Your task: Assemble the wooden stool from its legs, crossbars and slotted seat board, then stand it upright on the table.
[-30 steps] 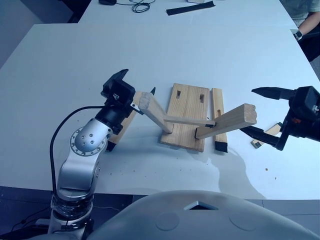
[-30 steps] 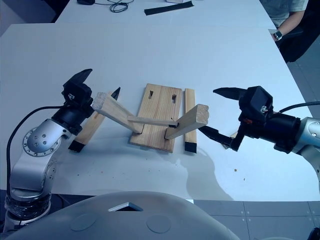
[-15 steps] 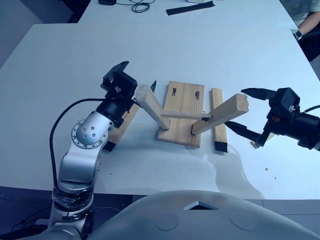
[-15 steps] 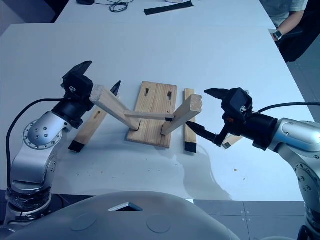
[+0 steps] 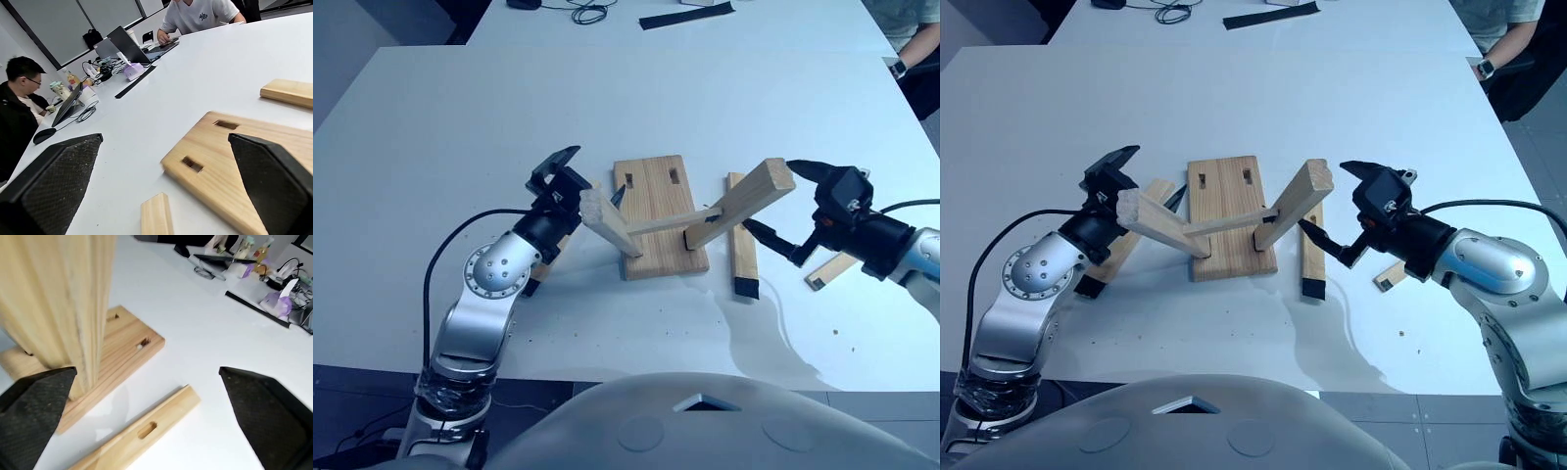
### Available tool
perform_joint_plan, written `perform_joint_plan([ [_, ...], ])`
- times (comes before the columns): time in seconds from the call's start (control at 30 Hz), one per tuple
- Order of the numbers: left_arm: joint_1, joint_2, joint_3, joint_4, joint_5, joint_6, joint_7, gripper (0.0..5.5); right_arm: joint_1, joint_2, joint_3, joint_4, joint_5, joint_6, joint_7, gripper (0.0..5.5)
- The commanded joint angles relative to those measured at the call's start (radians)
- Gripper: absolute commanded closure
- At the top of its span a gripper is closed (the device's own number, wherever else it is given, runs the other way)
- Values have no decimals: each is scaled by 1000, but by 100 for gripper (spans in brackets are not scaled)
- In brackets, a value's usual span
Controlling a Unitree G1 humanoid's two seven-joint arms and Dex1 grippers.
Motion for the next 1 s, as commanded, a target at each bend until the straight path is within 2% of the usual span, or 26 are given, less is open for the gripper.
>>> perform_joint_plan([
  [0.03, -3, -6, 1, 13, 16, -3, 11, 72, 143, -67, 5, -61, -51, -33, 71, 12],
  [0.2, 2, -14, 1, 22, 36, -8, 29, 72, 295, -102, -32, -136, -35, -86, 198, 12],
  [0.3, -9, -24, -4, 29, 45, -9, 36, 72, 257, -57, -51, -172, 79, -83, 211, 56],
  [0.5, -27, -30, -7, 46, 52, -14, 33, 72, 130, 25, -45, -194, 294, -21, 85, 151],
  [0.83, -24, -37, -17, 47, 64, -19, 37, 72, 40, 100, 94, -200, 326, 14, -108, 151],
  [1.0, -30, -41, -19, 50, 68, -22, 33, 72, 41, 143, 206, -208, 269, 7, -173, 236],
])
